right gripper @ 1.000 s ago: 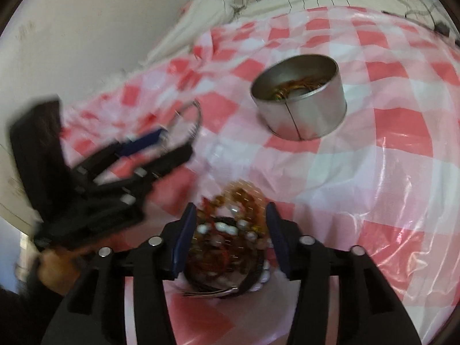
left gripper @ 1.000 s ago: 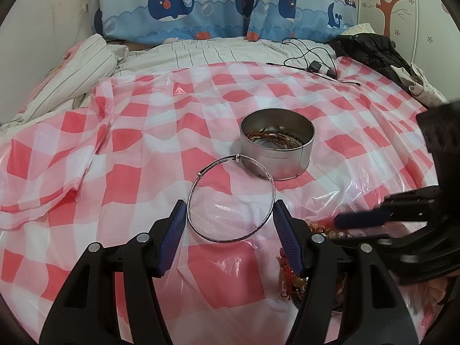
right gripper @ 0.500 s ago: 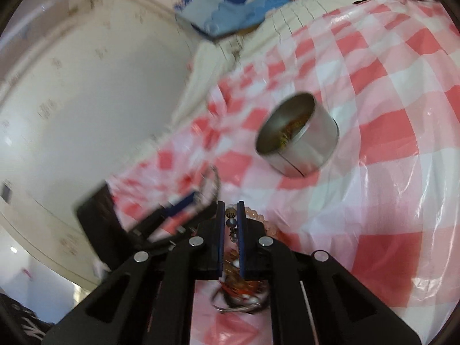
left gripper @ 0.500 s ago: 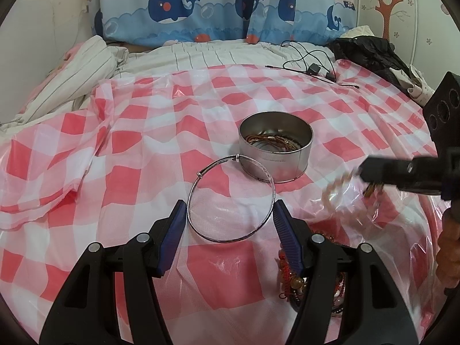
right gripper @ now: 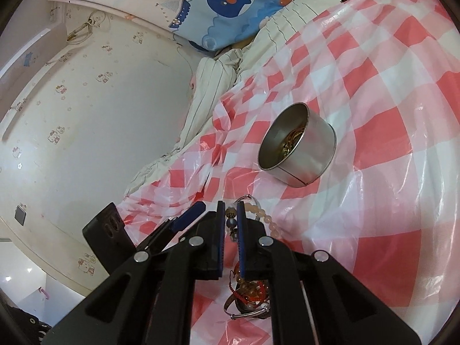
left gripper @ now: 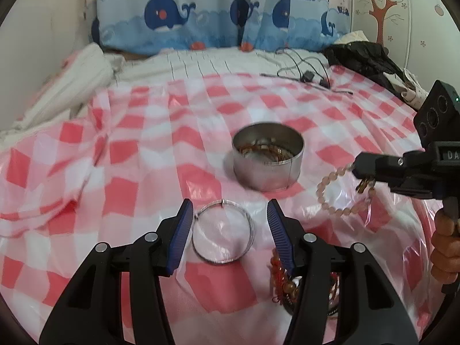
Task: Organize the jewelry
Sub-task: 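Carry the silver bangle toward the tin with the left gripper while the right holds beads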
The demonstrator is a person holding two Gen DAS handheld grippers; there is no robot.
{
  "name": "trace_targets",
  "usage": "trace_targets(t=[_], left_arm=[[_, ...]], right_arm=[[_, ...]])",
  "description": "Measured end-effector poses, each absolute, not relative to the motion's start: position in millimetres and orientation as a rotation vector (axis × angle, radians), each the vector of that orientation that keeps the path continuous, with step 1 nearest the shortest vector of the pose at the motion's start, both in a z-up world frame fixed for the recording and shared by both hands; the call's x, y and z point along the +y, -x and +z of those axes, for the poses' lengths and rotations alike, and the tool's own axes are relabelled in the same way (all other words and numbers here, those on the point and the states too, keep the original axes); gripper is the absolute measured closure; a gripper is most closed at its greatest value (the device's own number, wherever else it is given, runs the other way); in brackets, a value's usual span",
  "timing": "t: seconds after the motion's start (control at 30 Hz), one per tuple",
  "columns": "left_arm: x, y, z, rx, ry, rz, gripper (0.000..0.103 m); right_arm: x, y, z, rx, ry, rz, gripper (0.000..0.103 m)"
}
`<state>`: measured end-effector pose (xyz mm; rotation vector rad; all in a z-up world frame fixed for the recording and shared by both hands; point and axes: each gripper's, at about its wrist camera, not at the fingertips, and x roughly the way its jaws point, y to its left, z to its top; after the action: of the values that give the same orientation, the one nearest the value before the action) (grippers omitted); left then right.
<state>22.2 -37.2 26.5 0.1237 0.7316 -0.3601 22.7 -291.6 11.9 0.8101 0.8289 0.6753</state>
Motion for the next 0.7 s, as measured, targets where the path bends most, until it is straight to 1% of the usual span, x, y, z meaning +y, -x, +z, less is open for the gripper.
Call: trace_targets(t=[0.1,0.13,0.17,0.23,0.37,0.43,0.53,0.57,0.6,0.63,0.7], left_arm=[[-37,-28,19,0.767,-0.127,-0.37,0.051],[-40,-29,15,0.778,-0.139,-0.369,0.049],[-40,-30,11,0.789,-0.148,-0.369,0.045],[-44,-33,4,0.809,-0.171,-0.362,0.043],[-43,-41,-7,0.847,-0.18,-0.35,0.034],[-43,-46,-13,0.874,-0.184,-0.335,0.032],[-48,-48,-22,0.899,-0.223,-0.328,0.032],[-49,-47,-22,0.896,-0.233,-0.33,0.035],[-49,-46,-21,0.888,-0.234,-0.334,0.043],[-47,-45,-20,0.884,-0.226,-0.34,0.046],[-42,-44,-14,0.871,-0.179,-0.368,0.046]], right_arm=[[-291,-22,12,0.837,-0.809,0.685,0.094],[-289,-22,11,0.841,-0.81,0.688,0.094],[-288,-22,10,0.844,-0.812,0.691,0.094],[-287,-22,9,0.852,-0.815,0.696,0.094],[-284,-22,7,0.859,-0.827,0.703,0.094],[-283,-22,6,0.862,-0.829,0.707,0.094],[-282,-22,8,0.86,-0.829,0.713,0.094],[-282,-22,8,0.86,-0.828,0.714,0.094],[-282,-22,8,0.86,-0.828,0.715,0.094],[-281,-22,8,0.86,-0.828,0.714,0.094],[-281,-22,8,0.858,-0.83,0.713,0.094]])
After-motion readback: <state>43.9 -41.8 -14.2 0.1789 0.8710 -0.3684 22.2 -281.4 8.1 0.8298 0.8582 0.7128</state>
